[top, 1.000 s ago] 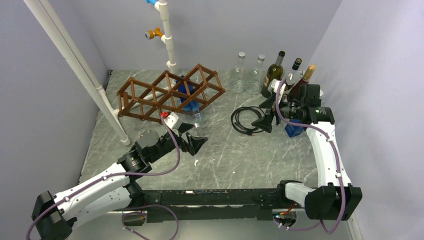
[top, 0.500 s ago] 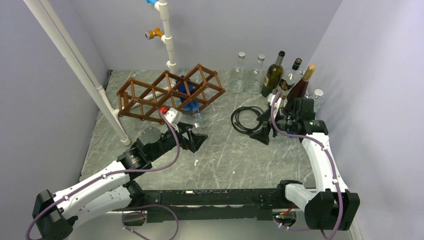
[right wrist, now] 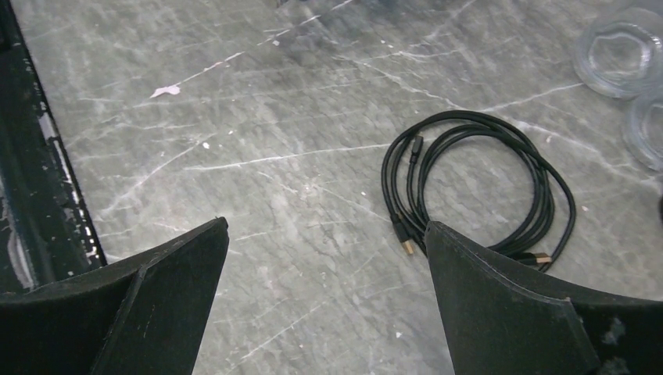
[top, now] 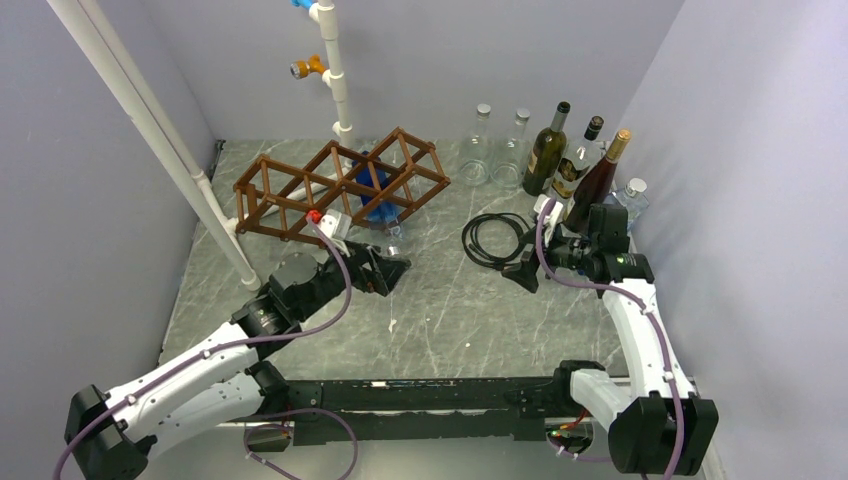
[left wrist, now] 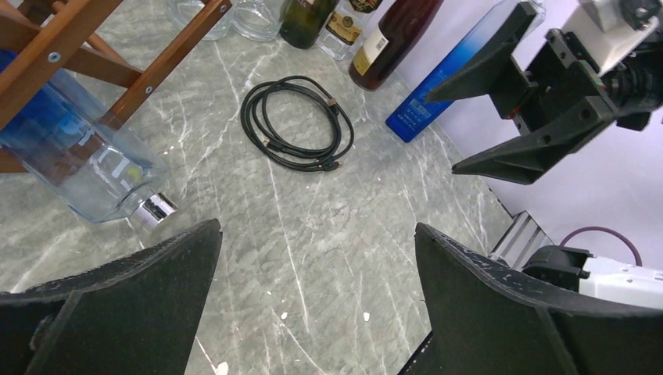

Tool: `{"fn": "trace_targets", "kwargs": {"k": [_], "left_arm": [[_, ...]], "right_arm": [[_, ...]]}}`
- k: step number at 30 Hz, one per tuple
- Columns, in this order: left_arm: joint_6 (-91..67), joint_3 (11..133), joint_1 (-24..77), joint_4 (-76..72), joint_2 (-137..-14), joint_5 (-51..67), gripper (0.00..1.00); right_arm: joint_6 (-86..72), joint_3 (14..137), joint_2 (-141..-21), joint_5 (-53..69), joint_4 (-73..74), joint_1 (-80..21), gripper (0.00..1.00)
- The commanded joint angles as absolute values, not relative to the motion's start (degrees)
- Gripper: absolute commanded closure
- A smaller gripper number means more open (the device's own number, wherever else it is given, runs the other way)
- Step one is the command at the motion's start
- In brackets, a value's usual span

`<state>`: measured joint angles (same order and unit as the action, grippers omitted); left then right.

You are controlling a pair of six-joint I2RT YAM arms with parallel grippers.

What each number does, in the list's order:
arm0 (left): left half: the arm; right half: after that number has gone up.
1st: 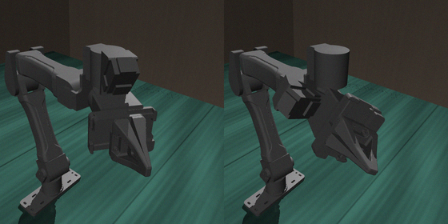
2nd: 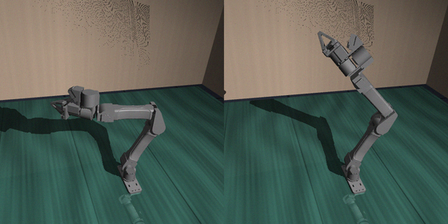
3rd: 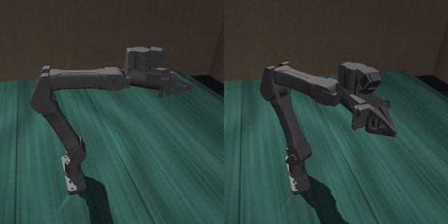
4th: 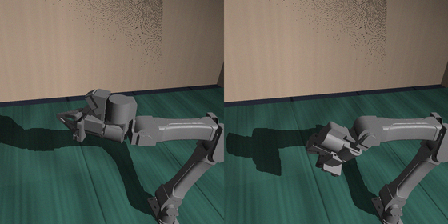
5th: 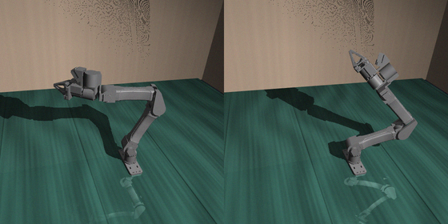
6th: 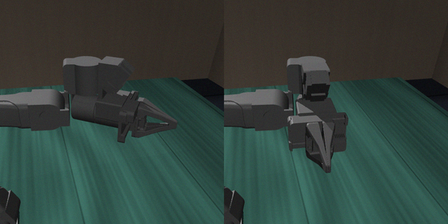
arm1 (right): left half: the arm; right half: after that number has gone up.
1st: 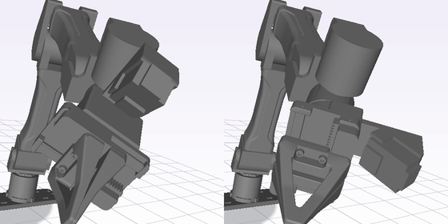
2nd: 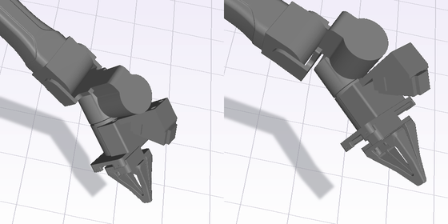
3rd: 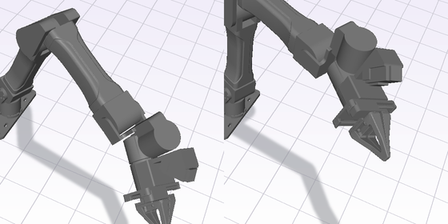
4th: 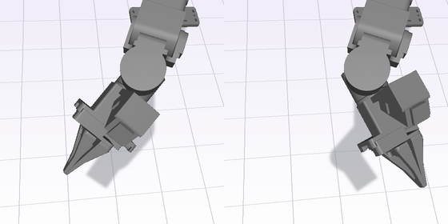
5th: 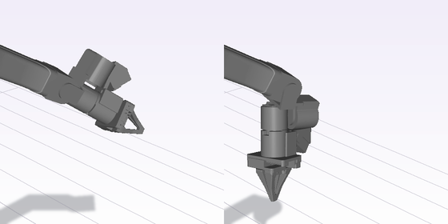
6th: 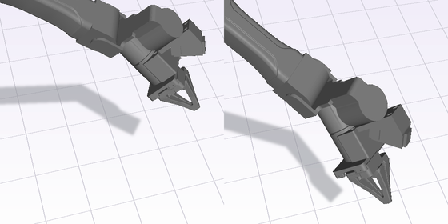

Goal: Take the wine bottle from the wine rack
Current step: Pick up the wine bottle from the wine rack.

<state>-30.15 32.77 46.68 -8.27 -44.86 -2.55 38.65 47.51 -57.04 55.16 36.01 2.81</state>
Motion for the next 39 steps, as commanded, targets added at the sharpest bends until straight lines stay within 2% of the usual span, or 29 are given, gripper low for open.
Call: {"fn": "trace_targets", "kwargs": {"k": [1,10,15,21,30,39], "left_arm": [[-34.1,34.5,45.5,-9.5,-46.4,-4.0,0.00],[-44.3,38.7,42.9,-2.3,-54.6,-10.5,0.00],[-48.1,48.1,42.7,11.9,-65.0,-23.1,0.00],[-47.3,57.0,42.5,19.3,-76.6,-33.1,0.01],[-42.4,53.9,40.5,6.4,-82.2,-33.1,0.01],[-36.5,46.8,36.2,-6.3,-82.1,-20.4,0.00]], "right_arm": [[38.1,47.0,-54.1,53.3,32.3,2.7,0.00],[38.2,46.3,-53.3,53.0,31.8,2.7,0.00],[38.3,46.1,-53.8,53.1,31.6,2.7,0.00],[38.3,45.9,-54.8,52.8,31.4,2.7,0.00],[38.1,45.4,-55.7,52.4,30.8,2.7,0.00],[38.2,45.4,-56.3,52.5,30.8,2.7,0.00]]}}
